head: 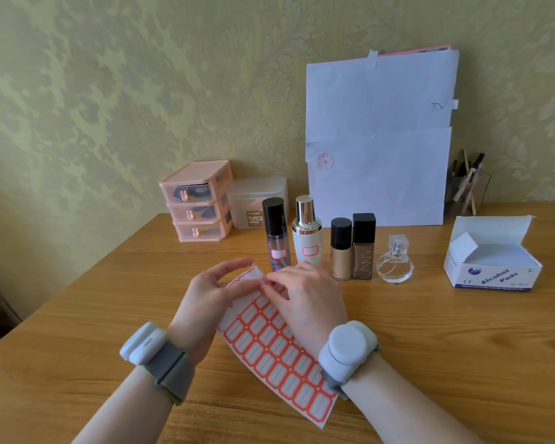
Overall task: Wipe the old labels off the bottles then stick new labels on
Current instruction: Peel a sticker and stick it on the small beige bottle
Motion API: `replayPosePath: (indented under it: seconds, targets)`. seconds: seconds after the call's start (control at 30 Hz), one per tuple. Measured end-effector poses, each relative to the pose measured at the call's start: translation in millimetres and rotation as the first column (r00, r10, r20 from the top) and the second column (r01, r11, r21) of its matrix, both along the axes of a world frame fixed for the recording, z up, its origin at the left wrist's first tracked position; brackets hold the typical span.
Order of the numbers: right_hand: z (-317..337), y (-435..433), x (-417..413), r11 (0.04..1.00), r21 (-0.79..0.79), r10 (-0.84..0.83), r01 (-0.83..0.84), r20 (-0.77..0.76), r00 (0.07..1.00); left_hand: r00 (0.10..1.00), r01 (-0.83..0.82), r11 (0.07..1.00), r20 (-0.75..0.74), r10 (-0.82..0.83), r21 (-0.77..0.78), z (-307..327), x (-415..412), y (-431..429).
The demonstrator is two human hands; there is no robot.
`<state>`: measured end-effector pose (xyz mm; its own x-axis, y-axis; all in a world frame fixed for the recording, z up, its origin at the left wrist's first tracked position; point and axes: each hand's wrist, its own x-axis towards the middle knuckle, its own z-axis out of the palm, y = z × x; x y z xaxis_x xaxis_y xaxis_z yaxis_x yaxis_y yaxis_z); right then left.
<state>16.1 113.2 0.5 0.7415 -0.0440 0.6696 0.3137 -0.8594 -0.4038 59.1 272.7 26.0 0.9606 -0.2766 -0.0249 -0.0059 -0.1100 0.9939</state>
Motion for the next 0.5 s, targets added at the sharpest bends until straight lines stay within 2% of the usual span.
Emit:
replayPosePath:
  seconds: [0.23, 0.5]
  targets:
    - [-0.1, -1.1, 0.0, 0.999, -0.028, 0.019, -0.020, -0.022, 1.000, 0.999, -0.018, 0.999, 0.029, 0.017, 0.045, -2.6, 1.0, 0.0]
    - [0.4, 0.9, -0.5, 0.997, -0.030, -0.065, 0.065, 0.014, 0.998, 0.999, -0.016, 0.999, 0.041, 0.014, 0.049, 0.0, -1.4, -2.2]
